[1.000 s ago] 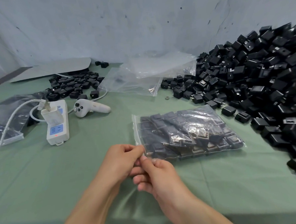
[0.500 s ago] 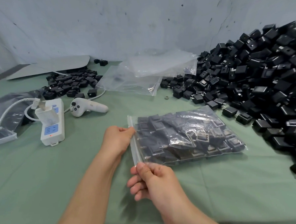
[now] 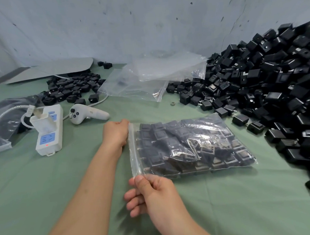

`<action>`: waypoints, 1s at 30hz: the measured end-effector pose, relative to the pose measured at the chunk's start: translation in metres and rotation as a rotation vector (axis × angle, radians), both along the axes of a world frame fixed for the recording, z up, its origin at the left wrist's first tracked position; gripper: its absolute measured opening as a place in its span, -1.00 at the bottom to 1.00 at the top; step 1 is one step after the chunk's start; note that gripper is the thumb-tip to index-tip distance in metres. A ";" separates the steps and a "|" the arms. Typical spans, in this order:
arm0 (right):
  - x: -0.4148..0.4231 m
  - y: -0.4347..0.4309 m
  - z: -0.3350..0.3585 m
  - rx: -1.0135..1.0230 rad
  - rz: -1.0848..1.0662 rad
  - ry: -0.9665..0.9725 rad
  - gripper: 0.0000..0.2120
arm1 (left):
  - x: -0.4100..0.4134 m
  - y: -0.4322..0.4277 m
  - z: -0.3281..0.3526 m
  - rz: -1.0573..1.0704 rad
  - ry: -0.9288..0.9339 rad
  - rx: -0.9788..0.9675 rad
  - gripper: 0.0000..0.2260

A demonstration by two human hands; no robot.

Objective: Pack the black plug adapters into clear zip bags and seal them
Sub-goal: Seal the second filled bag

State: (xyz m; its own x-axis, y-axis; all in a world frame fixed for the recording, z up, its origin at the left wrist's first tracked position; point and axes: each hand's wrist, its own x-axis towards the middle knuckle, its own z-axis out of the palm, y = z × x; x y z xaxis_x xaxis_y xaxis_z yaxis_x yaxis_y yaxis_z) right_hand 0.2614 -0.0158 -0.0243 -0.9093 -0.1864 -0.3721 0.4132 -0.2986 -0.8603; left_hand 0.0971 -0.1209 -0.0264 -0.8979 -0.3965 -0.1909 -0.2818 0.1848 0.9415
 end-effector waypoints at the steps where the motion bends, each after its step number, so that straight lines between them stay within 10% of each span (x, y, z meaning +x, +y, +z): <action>1: -0.001 0.000 0.000 -0.012 0.000 0.000 -0.77 | 0.002 -0.001 0.000 -0.008 -0.017 0.012 -0.83; 13: -0.025 -0.016 0.010 -0.283 0.036 -0.199 -0.75 | 0.100 -0.026 0.015 -0.479 -0.159 -0.251 -0.72; 30: -0.029 -0.007 0.005 -0.276 0.144 -0.243 -0.86 | 0.039 -0.008 0.015 -0.352 -0.110 -0.356 -0.81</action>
State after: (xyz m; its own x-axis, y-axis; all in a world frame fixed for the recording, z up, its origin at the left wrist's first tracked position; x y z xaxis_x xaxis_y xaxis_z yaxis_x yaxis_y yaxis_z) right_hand 0.2328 -0.0224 -0.0194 -0.7583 -0.4287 -0.4911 0.6493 -0.4294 -0.6278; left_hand 0.1358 -0.1285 -0.0116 -0.9709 -0.1317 -0.1998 -0.2388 0.5899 0.7713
